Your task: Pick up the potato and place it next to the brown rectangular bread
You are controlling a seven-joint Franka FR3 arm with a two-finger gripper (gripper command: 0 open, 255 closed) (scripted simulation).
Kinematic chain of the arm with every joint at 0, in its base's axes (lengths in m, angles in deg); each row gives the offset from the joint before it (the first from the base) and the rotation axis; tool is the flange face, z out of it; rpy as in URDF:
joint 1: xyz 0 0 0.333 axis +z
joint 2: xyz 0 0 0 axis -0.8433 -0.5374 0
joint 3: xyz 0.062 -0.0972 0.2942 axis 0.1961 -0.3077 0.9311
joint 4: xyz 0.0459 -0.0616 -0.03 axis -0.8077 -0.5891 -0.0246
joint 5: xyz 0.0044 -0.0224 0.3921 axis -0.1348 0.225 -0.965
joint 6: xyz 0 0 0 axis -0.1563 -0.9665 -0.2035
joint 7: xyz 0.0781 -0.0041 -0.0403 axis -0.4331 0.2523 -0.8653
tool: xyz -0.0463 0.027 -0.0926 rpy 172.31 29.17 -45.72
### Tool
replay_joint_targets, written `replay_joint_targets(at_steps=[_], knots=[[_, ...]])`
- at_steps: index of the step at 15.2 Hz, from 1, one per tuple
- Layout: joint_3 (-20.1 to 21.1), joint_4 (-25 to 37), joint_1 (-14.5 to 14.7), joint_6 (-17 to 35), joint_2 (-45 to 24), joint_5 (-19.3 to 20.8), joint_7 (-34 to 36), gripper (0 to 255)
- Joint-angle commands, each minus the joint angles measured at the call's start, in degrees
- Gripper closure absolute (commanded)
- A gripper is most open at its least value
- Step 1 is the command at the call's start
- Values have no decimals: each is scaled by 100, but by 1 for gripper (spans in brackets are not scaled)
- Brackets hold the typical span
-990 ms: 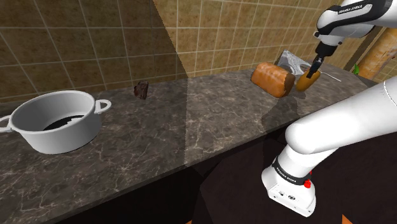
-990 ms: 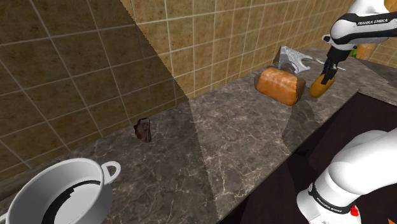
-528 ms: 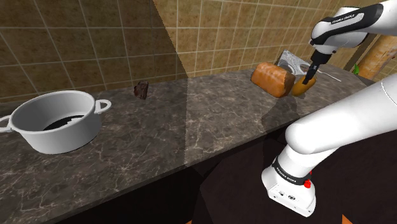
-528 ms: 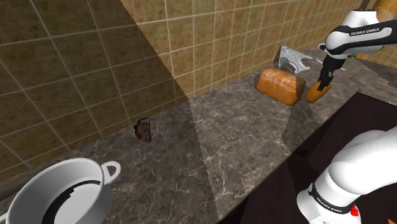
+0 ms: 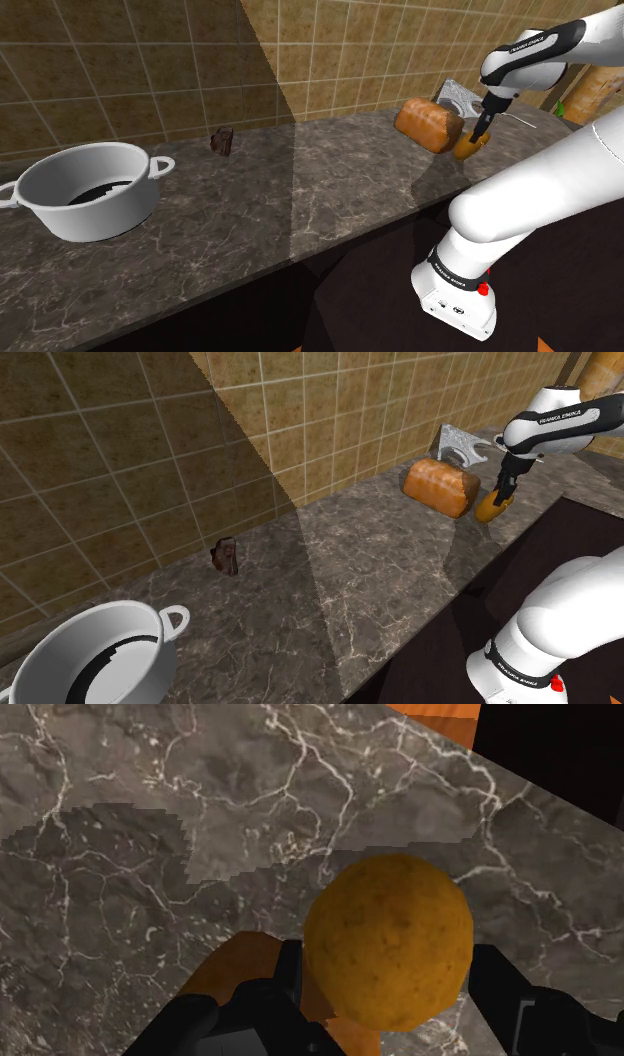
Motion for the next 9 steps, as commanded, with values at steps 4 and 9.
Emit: replay_joint_targets(at_steps=[4,9], knots=[[-189,-231,72,459,-245,-73,-77,255],[-398,-428,185,922,-548,-221,-202,255]])
